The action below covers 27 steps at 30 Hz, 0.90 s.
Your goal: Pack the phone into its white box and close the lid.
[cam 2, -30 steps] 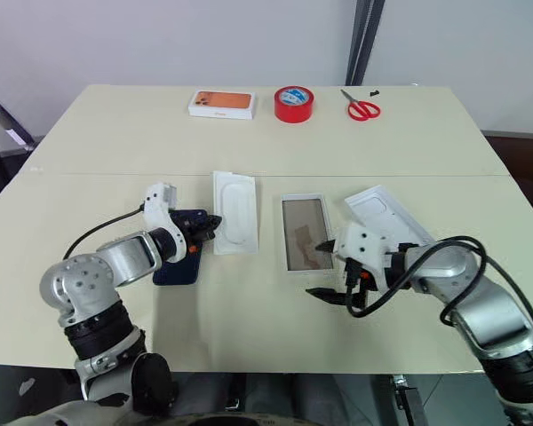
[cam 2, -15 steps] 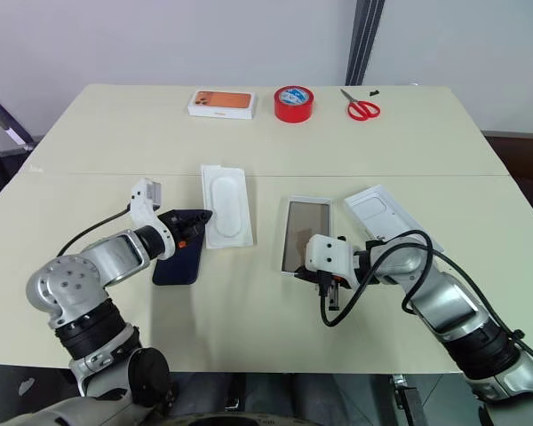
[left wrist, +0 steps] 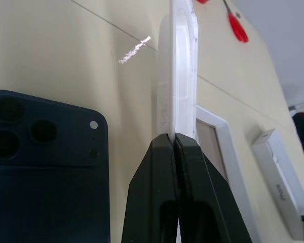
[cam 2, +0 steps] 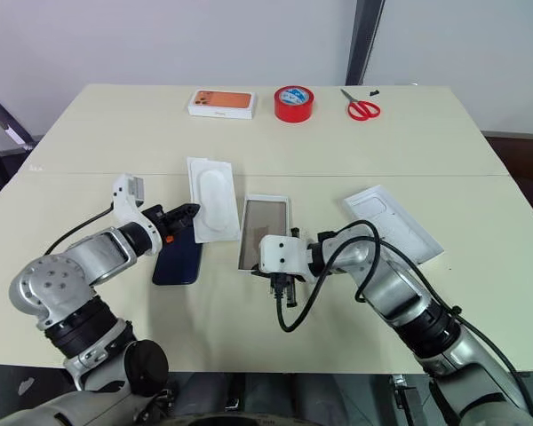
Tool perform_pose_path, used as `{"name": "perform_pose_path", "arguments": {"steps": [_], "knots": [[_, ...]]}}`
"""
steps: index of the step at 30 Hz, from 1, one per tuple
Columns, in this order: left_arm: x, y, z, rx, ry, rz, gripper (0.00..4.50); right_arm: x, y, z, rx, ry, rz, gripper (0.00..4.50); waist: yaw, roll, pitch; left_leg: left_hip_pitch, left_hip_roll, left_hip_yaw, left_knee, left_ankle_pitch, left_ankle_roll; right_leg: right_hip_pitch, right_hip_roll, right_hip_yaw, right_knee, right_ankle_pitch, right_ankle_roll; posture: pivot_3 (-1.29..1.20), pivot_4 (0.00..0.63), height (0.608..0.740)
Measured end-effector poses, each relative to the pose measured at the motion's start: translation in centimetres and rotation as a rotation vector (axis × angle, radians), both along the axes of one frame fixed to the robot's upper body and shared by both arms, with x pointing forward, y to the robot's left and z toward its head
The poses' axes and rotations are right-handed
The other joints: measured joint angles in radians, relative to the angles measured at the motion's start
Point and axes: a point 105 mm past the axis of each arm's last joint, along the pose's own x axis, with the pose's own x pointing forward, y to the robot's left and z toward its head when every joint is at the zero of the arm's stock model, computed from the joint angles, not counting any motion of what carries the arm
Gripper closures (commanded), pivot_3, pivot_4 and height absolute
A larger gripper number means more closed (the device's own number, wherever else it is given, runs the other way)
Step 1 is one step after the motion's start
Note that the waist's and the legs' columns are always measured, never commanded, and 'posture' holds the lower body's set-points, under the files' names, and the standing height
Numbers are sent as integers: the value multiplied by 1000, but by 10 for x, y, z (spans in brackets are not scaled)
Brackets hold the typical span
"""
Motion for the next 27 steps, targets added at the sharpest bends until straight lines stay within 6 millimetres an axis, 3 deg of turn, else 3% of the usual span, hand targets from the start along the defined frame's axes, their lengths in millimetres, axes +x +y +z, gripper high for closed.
{"name": "perform_pose_path", "arguments": {"steps": [2, 9, 16, 23, 27], "knots": [[0, -1, 0, -7, -1, -2, 4500, 2, 0, -2, -11, 0, -5, 4445, 0, 0, 0, 0, 0, 0, 0, 0, 0, 0, 0, 0, 0, 0, 0, 0, 150, 733], [1, 0, 5, -61, -24, 11, 4500, 3, 0, 0, 11, 14, -15, 1117, -2, 0, 0, 0, 0, 0, 0, 0, 0, 0, 0, 0, 0, 0, 0, 0, 150, 733], [-1, -1, 8, -90, -38, -7, 4500, 7, -27, 30, 110, 37, -102, 1117, 2, 0, 0, -1, -1, 0, 0, 0, 0, 0, -1, 0, -1, 0, 0, 0, 150, 733], [-11, -59, -9, -112, 44, -160, 4500, 17, -61, 40, 90, 13, -211, 1117, -2, -1, 1, -1, -1, 0, -1, 0, 1, 0, -1, 0, 0, 0, 0, 0, 150, 733], [-10, -61, -12, -89, 67, -145, 4500, 20, -73, 33, 78, 28, -260, 1117, -3, -1, 1, 0, 0, 0, -1, 0, 1, 0, 0, 0, 0, 0, 0, 0, 150, 733]]}}
